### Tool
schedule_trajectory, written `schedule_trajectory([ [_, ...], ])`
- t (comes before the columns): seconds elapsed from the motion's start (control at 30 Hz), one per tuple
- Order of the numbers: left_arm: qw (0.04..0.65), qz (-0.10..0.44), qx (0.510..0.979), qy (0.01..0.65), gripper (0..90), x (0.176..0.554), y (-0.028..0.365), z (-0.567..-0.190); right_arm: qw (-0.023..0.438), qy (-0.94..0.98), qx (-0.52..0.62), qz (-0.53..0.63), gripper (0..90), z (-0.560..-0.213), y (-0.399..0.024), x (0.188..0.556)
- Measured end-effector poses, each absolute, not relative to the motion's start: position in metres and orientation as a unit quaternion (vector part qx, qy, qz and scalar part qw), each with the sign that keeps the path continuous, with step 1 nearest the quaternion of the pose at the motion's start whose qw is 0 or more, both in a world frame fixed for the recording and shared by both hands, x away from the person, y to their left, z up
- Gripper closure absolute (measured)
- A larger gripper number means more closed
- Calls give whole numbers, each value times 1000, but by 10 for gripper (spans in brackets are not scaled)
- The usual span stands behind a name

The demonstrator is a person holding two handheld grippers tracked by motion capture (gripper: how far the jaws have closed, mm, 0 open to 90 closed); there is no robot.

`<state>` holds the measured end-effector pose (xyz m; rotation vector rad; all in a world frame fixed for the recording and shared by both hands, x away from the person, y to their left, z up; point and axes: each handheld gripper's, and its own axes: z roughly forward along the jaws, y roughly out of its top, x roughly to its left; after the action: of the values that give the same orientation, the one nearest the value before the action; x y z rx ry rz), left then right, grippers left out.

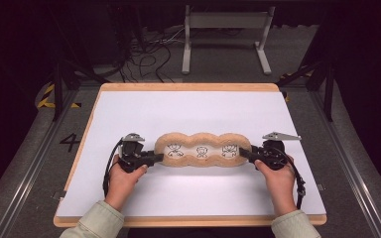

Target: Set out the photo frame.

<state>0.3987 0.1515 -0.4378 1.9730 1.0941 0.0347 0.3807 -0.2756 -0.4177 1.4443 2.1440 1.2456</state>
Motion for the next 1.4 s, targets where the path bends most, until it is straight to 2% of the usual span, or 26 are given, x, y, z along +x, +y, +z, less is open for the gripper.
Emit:
schedule_trajectory([
  [0.1, 429, 21, 790, 437, 615, 396, 152, -437, 141, 741, 494, 432, 509, -416, -276, 379],
  [0.37, 437, 68, 788, 428, 448, 385, 156, -430, 178, 754, 475, 418, 370, -407, -278, 371],
  [0.47, 443, 71, 788, 422, 432, 380, 159, -426, 182, 758, 468, 417, 318, -403, -279, 367],
  [0.83, 456, 83, 784, 412, 357, 357, 180, -420, 185, 768, 431, 437, 268, -386, -290, 352],
  [1.4, 451, 102, 785, 411, 336, 336, 209, -423, 192, 790, 385, 437, 223, -387, -318, 328],
])
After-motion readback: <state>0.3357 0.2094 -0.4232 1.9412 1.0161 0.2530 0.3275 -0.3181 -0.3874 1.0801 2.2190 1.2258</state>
